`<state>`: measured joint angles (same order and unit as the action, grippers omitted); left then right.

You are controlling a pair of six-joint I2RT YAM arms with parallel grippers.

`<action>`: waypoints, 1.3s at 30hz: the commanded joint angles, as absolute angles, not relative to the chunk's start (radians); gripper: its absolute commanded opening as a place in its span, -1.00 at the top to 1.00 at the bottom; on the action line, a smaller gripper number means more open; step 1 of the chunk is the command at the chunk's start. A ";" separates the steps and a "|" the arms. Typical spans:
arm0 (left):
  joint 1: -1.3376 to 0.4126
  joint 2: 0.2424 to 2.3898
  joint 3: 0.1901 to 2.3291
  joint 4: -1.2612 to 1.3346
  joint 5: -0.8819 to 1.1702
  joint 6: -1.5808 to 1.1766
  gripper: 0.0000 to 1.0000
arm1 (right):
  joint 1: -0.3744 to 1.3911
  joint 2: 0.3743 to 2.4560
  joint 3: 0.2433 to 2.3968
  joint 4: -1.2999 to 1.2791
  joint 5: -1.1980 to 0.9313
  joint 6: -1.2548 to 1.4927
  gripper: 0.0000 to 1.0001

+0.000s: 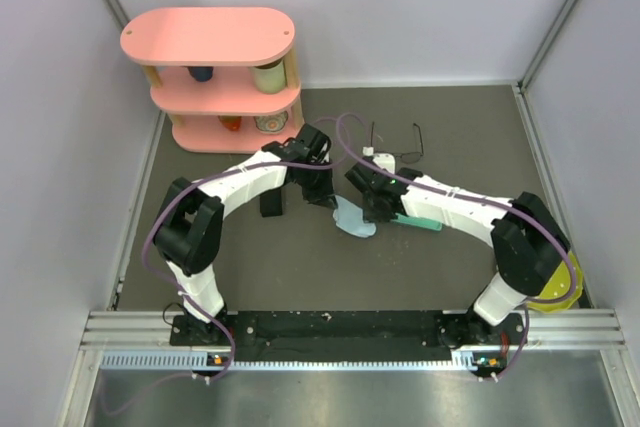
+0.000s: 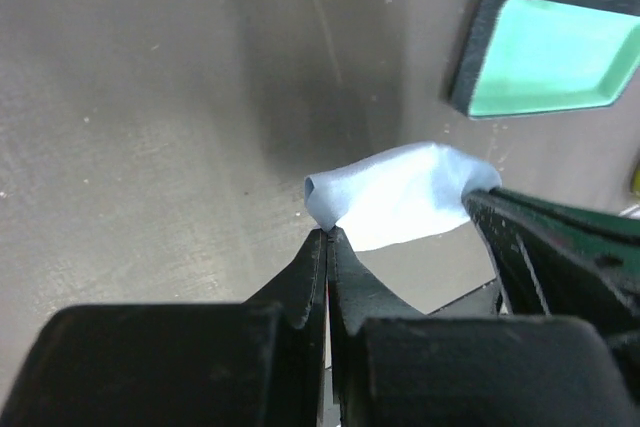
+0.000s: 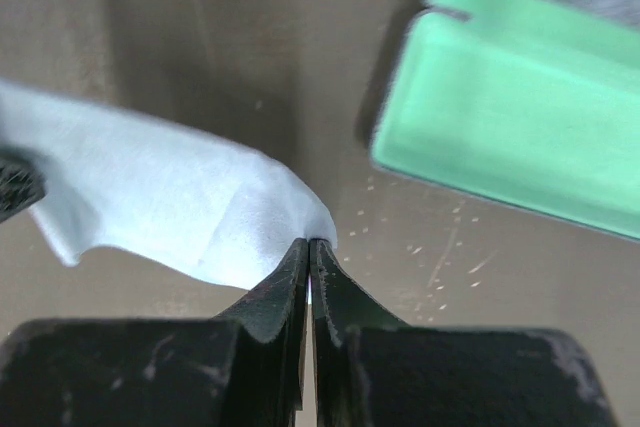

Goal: Organize the sunglasses
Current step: Place the folded cleaning cloth in the sunglasses case.

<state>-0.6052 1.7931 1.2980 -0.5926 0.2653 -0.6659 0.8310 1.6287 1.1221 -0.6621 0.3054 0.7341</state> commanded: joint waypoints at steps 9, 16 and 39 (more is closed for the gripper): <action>-0.661 1.945 1.545 -0.592 0.411 -0.626 1.00 | 0.666 1.519 1.112 -0.733 0.428 0.675 1.00; -0.704 2.088 1.710 -0.592 0.457 -0.640 1.00 | 0.598 1.517 1.089 -0.749 0.448 0.635 1.00; -0.746 2.284 1.888 -0.595 0.434 -0.601 1.00 | 0.514 1.594 1.043 -0.767 0.515 0.624 1.00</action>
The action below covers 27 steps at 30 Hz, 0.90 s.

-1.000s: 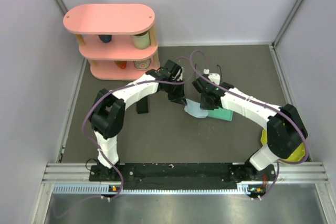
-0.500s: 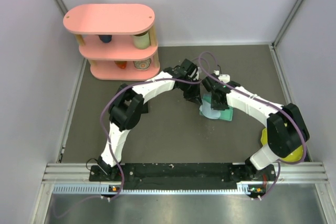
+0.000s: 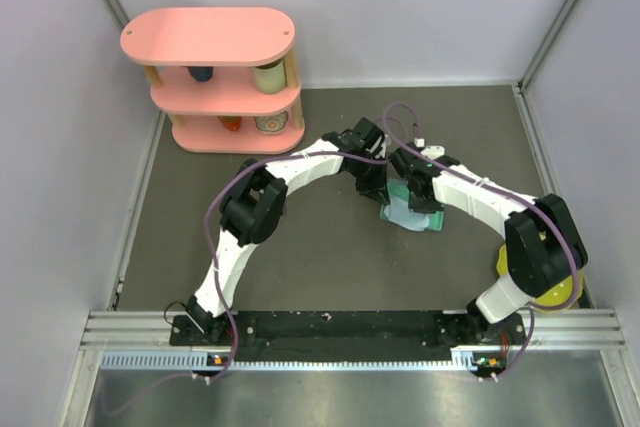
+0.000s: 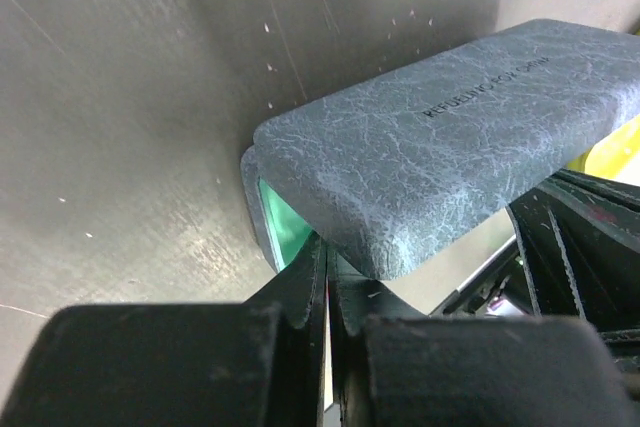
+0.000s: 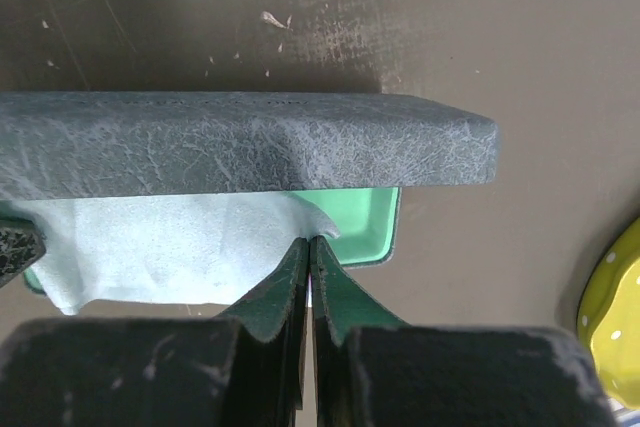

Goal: Organize the sunglasses
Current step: Place the folded cleaning cloth in the sunglasses case.

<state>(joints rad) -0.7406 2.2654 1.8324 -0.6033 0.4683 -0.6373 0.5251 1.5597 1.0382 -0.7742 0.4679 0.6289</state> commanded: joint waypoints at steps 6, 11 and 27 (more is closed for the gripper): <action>-0.746 2.281 1.879 -0.577 0.402 -0.591 1.00 | 0.514 1.611 1.038 -0.750 0.545 0.635 1.00; -0.744 2.290 1.882 -0.577 0.416 -0.589 1.00 | 0.509 1.617 1.040 -0.749 0.563 0.641 1.00; -0.747 2.301 1.873 -0.583 0.442 -0.588 0.66 | 0.505 1.689 1.035 -0.741 0.571 0.627 1.00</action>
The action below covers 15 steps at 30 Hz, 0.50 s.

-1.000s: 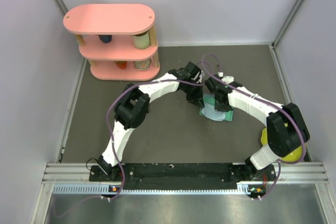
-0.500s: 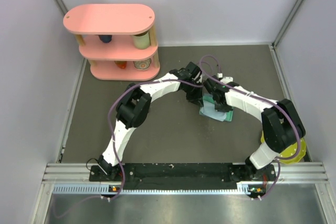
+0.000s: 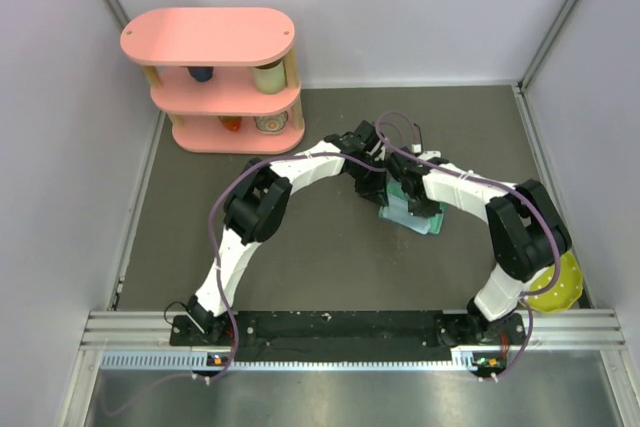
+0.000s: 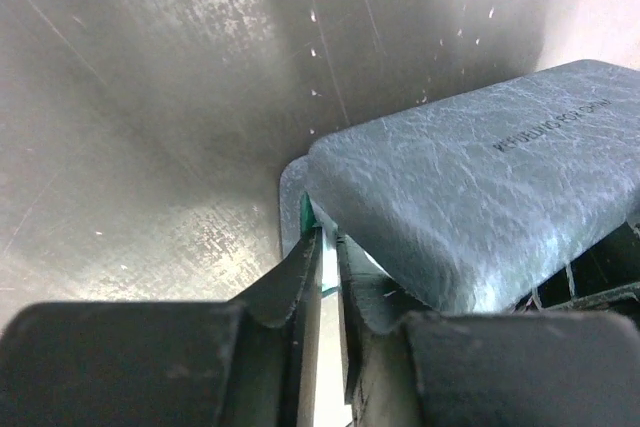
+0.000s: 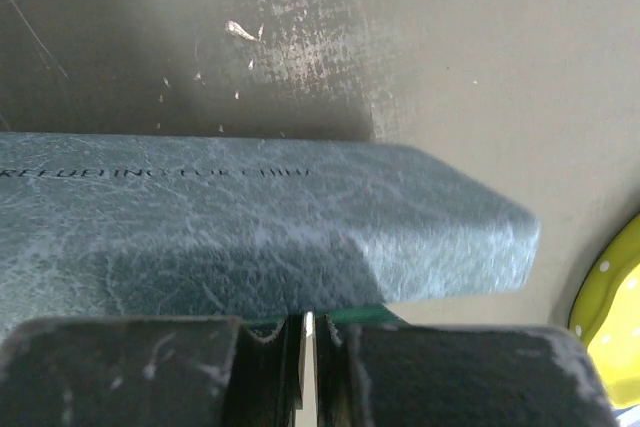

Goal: Organize the sunglasses
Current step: Place the folded cleaning cloth in the sunglasses case.

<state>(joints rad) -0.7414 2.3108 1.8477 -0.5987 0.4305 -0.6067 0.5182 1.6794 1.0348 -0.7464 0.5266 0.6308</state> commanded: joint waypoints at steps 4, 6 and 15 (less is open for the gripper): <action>-0.749 2.293 1.871 -0.583 0.443 -0.586 0.39 | 0.505 1.703 1.038 -0.738 0.577 0.624 1.00; -0.749 2.287 1.871 -0.581 0.445 -0.584 0.31 | 0.506 1.704 1.039 -0.739 0.578 0.623 1.00; -0.749 2.261 1.870 -0.574 0.442 -0.597 0.23 | 0.503 1.713 1.032 -0.739 0.581 0.615 1.00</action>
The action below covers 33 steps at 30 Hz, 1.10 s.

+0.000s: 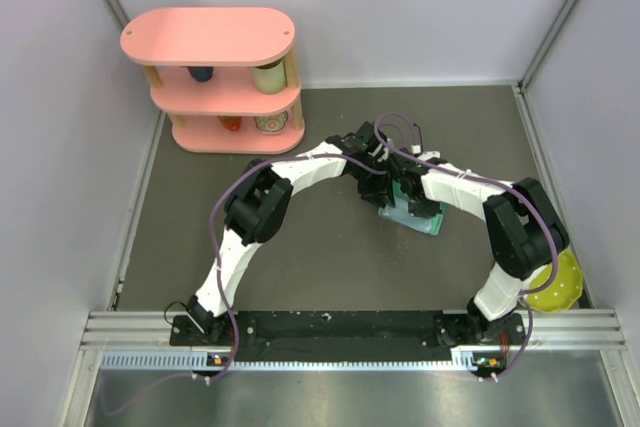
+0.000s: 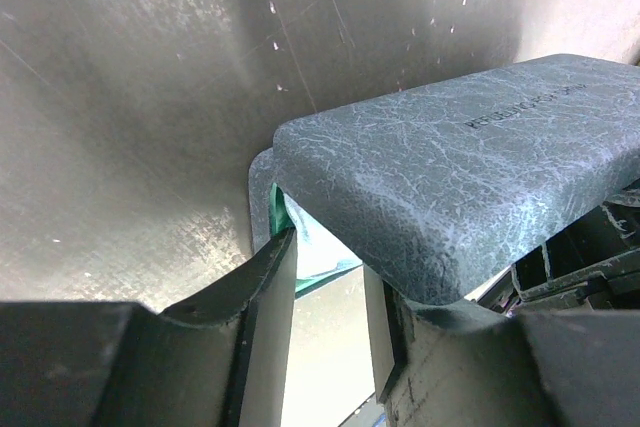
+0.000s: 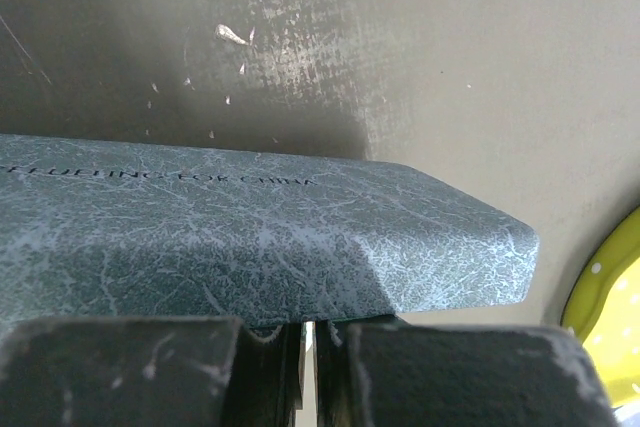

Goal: Organize the sunglasses
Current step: Place the folded cleaning cloth in the sunglasses case.

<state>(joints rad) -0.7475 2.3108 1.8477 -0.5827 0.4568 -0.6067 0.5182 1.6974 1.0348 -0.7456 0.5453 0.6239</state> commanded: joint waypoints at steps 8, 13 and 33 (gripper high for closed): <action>-0.749 2.252 1.867 -0.568 0.443 -0.603 0.23 | 0.505 1.707 1.015 -0.739 0.591 0.620 1.00; -0.747 2.252 1.859 -0.569 0.445 -0.603 0.25 | 0.505 1.701 1.012 -0.749 0.584 0.623 1.00; -0.749 2.210 1.842 -0.557 0.480 -0.617 0.22 | 0.505 1.543 1.085 -0.827 0.558 0.643 0.13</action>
